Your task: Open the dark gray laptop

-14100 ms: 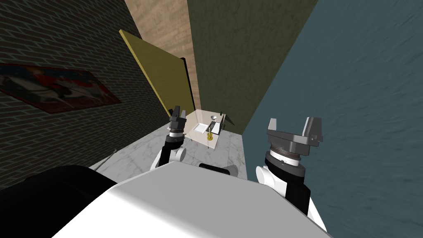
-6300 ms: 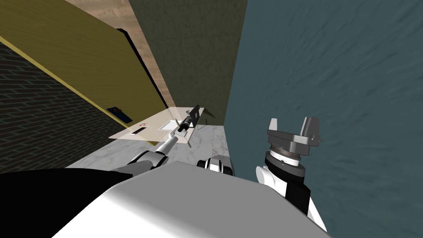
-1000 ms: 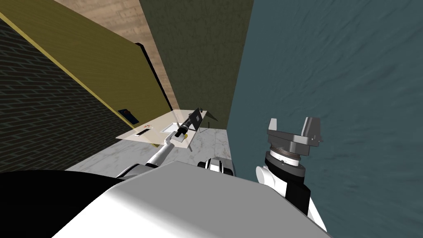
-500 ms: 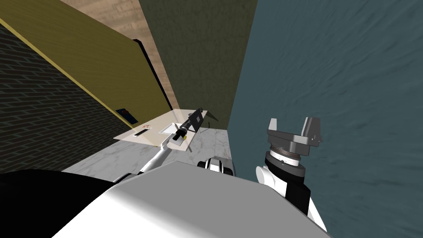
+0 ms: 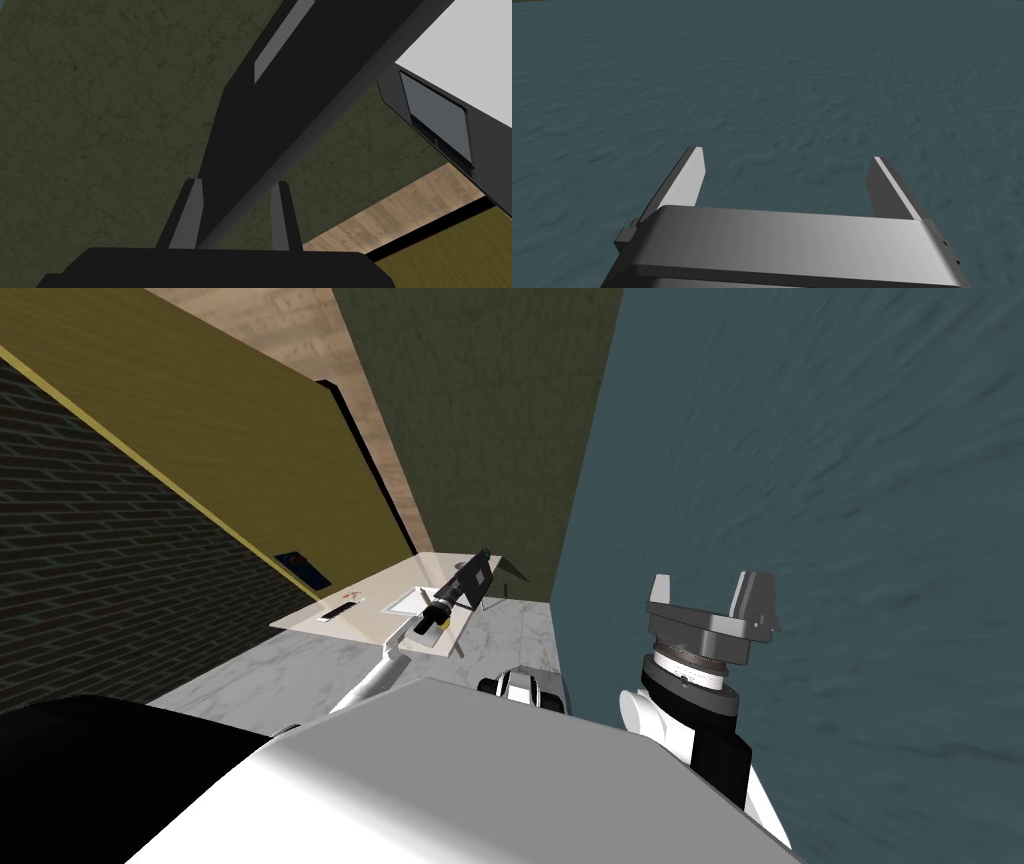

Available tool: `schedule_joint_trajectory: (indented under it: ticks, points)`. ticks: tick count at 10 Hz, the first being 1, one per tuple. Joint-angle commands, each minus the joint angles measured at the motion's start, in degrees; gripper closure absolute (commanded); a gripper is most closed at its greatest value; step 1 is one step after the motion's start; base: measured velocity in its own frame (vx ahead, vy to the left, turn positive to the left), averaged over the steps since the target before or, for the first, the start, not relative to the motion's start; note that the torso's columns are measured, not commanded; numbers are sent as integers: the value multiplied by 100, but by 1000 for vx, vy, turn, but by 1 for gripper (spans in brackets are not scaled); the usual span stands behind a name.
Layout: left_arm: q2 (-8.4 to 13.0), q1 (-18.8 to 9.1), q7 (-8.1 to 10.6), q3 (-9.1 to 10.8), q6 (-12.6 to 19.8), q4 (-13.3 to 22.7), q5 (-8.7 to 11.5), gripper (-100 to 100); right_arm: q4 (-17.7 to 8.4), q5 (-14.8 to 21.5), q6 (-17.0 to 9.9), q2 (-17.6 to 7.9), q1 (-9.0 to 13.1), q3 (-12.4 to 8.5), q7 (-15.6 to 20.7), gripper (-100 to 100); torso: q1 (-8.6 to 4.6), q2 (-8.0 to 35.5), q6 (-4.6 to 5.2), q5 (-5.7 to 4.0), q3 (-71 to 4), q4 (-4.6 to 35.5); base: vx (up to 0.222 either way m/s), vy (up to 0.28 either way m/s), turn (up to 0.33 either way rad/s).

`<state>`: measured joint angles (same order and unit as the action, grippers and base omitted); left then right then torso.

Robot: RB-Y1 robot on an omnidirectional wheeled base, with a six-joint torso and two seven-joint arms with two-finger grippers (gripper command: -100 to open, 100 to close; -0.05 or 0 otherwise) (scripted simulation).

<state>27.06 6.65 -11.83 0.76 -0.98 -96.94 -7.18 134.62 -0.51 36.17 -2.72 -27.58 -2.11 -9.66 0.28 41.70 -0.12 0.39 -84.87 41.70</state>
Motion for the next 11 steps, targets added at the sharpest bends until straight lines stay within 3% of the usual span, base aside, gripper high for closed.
schedule_joint_trajectory:
  ticks: [1,3,4,7,8,9,11]
  points:
    - [-49,449,92,-39,203,-493,-89,100,0,0,0,0,0,0,0,0,2,-14,17,-4,-12,4,64,-12,25]
    - [-49,707,92,-39,203,-814,-89,100,0,0,0,-1,1,0,0,0,-10,28,31,-10,13,22,17,17,-22]
    - [-99,918,252,-26,413,-1102,-278,100,0,0,0,-1,1,0,0,0,-18,47,21,-11,26,25,100,7,112]
    - [-99,1423,252,-26,413,-1672,-278,100,0,0,0,0,1,0,0,0,-22,38,23,-23,17,35,79,-8,32]
    - [-99,1445,252,-26,413,-1805,-278,100,0,0,0,0,1,0,0,0,-23,62,18,-27,32,46,-7,1,-13]
    - [-149,1681,411,-13,623,-1985,-467,100,0,0,0,0,2,0,0,0,-29,77,15,-36,42,62,118,-5,196]
    - [-149,1990,411,-13,623,-2286,-467,100,0,0,0,0,0,0,0,0,-20,32,9,-34,12,51,102,-19,-1]
